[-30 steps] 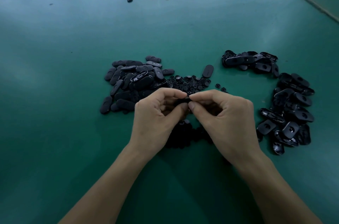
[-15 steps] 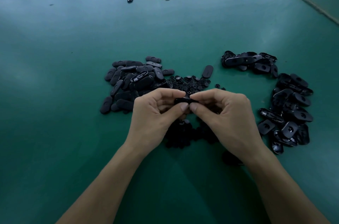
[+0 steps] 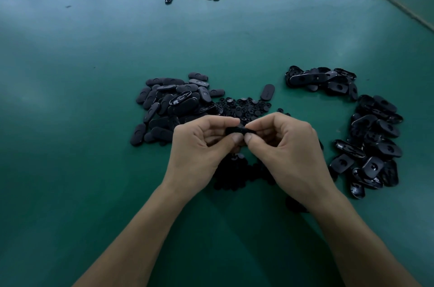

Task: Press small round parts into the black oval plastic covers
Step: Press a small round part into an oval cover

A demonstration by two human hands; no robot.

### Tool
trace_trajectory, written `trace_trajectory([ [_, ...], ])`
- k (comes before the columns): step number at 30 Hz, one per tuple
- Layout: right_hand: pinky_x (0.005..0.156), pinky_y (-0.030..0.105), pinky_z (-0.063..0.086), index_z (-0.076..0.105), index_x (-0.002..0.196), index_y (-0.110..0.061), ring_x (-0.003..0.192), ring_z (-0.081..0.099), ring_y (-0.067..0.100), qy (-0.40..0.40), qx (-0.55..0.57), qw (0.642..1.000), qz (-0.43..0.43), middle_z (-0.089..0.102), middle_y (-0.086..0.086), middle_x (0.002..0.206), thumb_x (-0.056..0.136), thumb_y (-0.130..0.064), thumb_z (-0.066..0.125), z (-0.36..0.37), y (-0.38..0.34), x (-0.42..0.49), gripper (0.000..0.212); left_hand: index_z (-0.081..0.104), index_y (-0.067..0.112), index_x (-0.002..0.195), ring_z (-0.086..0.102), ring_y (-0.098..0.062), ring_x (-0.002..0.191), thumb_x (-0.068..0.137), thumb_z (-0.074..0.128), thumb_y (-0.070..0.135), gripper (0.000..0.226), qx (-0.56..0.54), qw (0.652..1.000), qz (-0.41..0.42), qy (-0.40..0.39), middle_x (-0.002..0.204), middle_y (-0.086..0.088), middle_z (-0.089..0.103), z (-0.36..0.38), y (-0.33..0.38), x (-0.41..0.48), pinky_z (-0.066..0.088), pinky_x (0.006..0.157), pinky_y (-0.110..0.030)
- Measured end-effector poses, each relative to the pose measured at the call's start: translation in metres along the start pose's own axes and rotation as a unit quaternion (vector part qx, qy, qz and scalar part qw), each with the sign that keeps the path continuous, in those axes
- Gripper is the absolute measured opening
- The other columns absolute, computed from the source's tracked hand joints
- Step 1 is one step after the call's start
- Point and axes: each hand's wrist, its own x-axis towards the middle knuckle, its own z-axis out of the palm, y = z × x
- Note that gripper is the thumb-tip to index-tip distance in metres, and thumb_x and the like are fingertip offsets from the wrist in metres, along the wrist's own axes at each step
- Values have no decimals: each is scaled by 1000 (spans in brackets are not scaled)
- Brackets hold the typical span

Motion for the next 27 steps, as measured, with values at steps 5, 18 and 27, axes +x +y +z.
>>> trace_trajectory([
  [5, 63, 17, 55, 73, 87, -24, 68, 70, 5, -8, 17, 1000, 5, 73, -12, 76, 85, -11, 75, 0, 1, 1, 13, 75, 18, 90, 71, -8, 72, 75, 80, -6, 28, -11, 1000, -7, 22, 79, 2, 77, 0, 2, 1, 57, 70, -19],
  [18, 71, 10, 49, 73, 106, -29, 84, 66, -1, 67, -22, 997, -1, 71, -17, 90, 93, -19, 68, -11, 1, 7, 17, 73, 13, 95, 71, -17, 69, 89, 66, -7, 21, -105, 992, 17, 67, 75, -4, 72, -5, -4, 5, 57, 64, -23],
  [27, 104, 39, 29, 47, 144, -26, 130, 33, 26, 54, -354, 931, 72, 39, 0, 146, 99, -21, 54, -30, 13, 30, 46, 53, 10, 134, 70, -10, 102, 93, 59, -6, 44, -214, 968, -25, 133, 97, 4, 77, -7, -6, 13, 56, 81, -22],
])
